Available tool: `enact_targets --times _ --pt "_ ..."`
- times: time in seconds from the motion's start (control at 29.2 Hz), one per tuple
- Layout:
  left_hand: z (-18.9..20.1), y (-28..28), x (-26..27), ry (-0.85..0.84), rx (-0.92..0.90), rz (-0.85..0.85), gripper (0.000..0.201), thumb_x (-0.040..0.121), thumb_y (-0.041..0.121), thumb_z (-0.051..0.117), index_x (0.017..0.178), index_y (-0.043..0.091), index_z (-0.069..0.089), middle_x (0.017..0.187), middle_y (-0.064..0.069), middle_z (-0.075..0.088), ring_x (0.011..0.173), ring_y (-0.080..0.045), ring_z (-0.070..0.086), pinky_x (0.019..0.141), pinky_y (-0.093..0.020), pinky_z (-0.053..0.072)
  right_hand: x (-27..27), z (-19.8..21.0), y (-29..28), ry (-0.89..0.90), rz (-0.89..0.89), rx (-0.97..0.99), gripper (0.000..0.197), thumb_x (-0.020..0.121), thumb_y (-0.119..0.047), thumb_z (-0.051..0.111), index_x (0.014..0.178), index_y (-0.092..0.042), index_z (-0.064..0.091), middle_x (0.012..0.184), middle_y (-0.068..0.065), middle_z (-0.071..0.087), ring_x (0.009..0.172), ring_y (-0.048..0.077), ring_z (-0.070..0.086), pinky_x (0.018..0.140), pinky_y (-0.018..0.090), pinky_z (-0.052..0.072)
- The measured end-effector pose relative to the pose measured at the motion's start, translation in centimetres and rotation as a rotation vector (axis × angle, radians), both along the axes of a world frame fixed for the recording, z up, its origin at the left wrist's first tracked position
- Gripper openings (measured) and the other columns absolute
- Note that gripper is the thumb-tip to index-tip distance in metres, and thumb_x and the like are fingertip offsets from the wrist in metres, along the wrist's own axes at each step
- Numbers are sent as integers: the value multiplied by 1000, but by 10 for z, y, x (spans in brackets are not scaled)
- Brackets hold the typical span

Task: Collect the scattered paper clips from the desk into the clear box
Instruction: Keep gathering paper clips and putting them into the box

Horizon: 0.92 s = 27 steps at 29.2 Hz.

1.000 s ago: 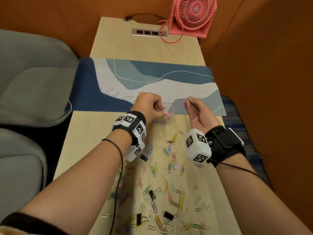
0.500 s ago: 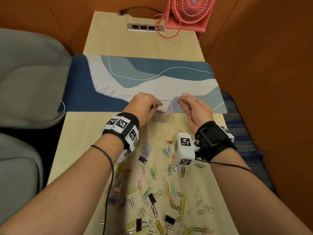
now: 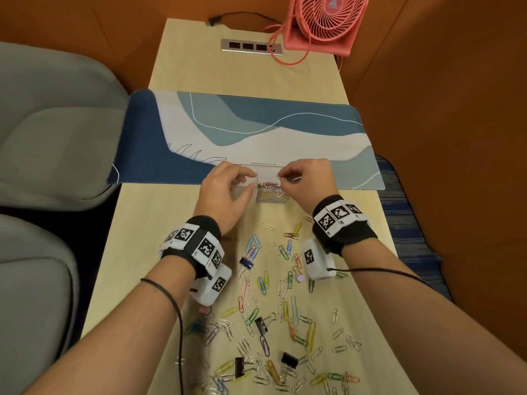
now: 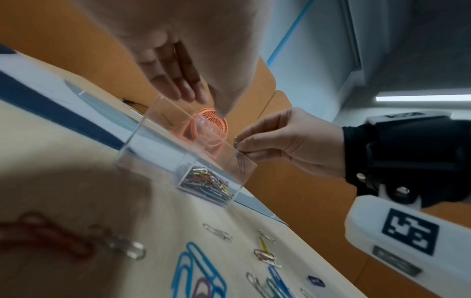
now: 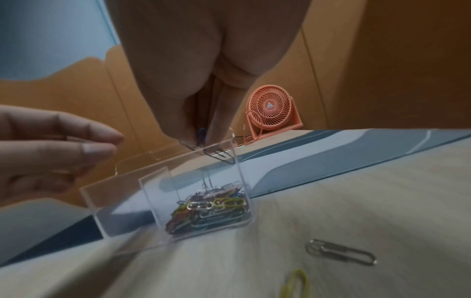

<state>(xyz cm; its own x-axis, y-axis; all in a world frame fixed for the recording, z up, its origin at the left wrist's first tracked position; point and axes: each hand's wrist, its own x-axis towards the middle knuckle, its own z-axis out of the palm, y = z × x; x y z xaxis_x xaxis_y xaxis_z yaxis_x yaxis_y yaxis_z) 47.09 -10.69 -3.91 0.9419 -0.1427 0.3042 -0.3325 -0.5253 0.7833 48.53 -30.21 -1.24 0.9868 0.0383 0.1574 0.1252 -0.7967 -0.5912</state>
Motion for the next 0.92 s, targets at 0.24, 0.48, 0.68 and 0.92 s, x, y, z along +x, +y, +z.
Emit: enact_targets --times 0.24,0.48,0.68,0.92 --pt "-1 13 -41 80 22 56 24 78 45 74 86 27 60 71 18 41 71 -3 42 66 -18 34 -2 6 7 67 55 -162 26 82 -8 56 92 -19 77 93 1 75 83 16 69 86 30 54" --pt "-4 49 -126 199 172 -63 18 80 39 75 78 26 62 68 11 45 68 5 43 62 -14 30 -99 25 6 227 126 -155 20 79 -12 62 89 -20 77 83 -2 75 74 12 66 81 26 54" --pt "-8 83 -220 381 301 -33 7 83 29 71 86 28 65 81 13 55 72 -2 51 68 -24 48 -212 0 -23 597 -19 -340 20 82 -17 59 92 -21 74 97 1 72 87 19 66 86 36 55" --pt "-18 100 -310 457 202 164 21 83 18 66 103 24 67 90 9 54 76 -3 55 81 -29 52 -313 -22 -32 625 -201 -449 45 83 -5 48 126 -17 53 115 11 49 103 29 52 82 37 51"
